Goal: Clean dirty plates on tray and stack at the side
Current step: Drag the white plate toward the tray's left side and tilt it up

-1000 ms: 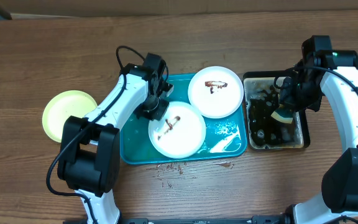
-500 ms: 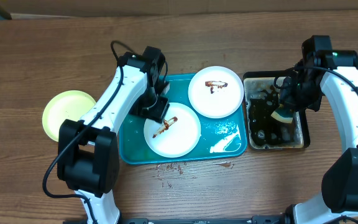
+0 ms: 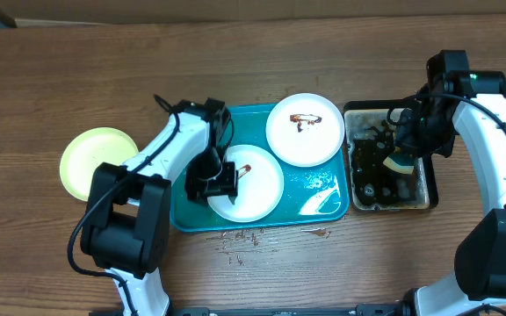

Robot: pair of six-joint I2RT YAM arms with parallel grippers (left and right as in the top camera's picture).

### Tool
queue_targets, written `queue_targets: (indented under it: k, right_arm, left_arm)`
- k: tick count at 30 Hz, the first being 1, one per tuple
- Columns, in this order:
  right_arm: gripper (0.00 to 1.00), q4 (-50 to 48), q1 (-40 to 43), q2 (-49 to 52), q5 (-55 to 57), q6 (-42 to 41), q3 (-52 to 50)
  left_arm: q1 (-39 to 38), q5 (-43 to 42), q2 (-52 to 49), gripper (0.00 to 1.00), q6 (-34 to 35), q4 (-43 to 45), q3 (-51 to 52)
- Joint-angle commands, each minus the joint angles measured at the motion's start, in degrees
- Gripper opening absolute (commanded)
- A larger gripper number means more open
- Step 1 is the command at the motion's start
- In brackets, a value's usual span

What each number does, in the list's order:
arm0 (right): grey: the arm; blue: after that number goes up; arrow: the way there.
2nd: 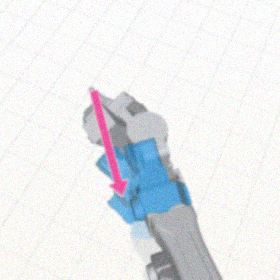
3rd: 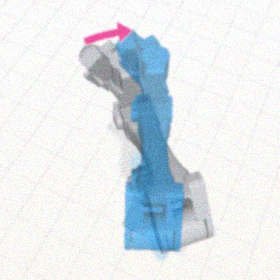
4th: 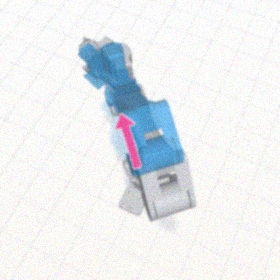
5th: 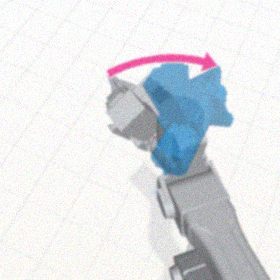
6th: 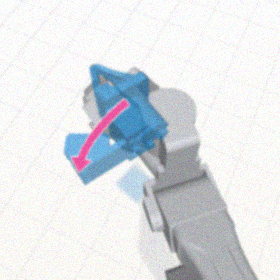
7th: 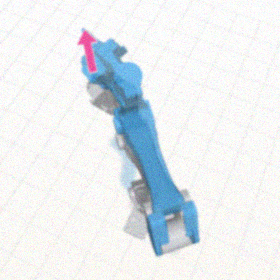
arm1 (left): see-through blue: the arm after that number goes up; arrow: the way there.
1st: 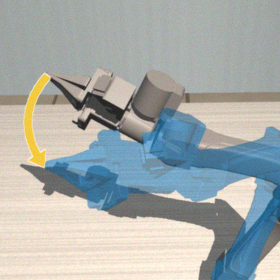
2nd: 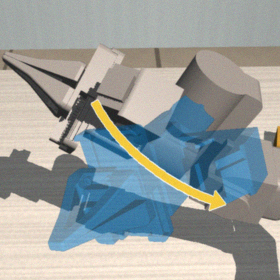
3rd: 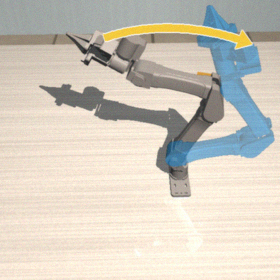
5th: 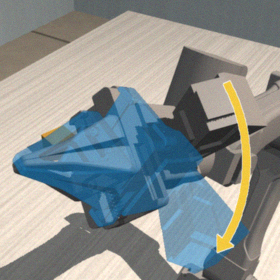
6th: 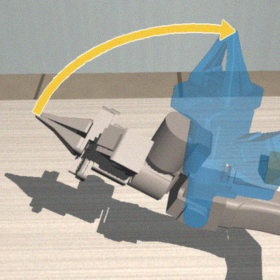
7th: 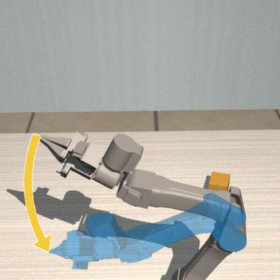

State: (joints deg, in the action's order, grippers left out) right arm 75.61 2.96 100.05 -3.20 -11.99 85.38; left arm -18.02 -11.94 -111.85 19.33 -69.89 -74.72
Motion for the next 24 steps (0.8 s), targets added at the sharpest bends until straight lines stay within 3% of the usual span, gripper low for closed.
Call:
queue_targets:
  k: [1,5,11,17,24]
  right_arm:
    - [0.04,-0.3,-0.1,-2.1,-0.4,0.1,0.2]
    - [0.04,-0.2,-0.1,-2.1,-0.4,0.1,0.2]
    - [0.04,-0.2,-0.1,-2.1,-0.4,0.1,0.2]
    - [0.04,-0.2,-0.1,-2.1,-0.4,0.1,0.2]
    - [0.04,-0.2,-0.1,-2.1,-0.4,0.1,0.2]
  left_arm:
    - [-0.5,0.5,0.9,0.62,3.4,1.9,2.5]
    - [-0.5,2.4,0.9,0.43,4.2,4.5,2.7]
    - [-0.5,6.6,0.9,0.4,6.6,5.9,2.7]
    - [0.0,8.0,0.9,0.07,6.6,7.3,2.7]
    - [2.6,10.8,1.0,0.04,6.1,7.1,1.0]
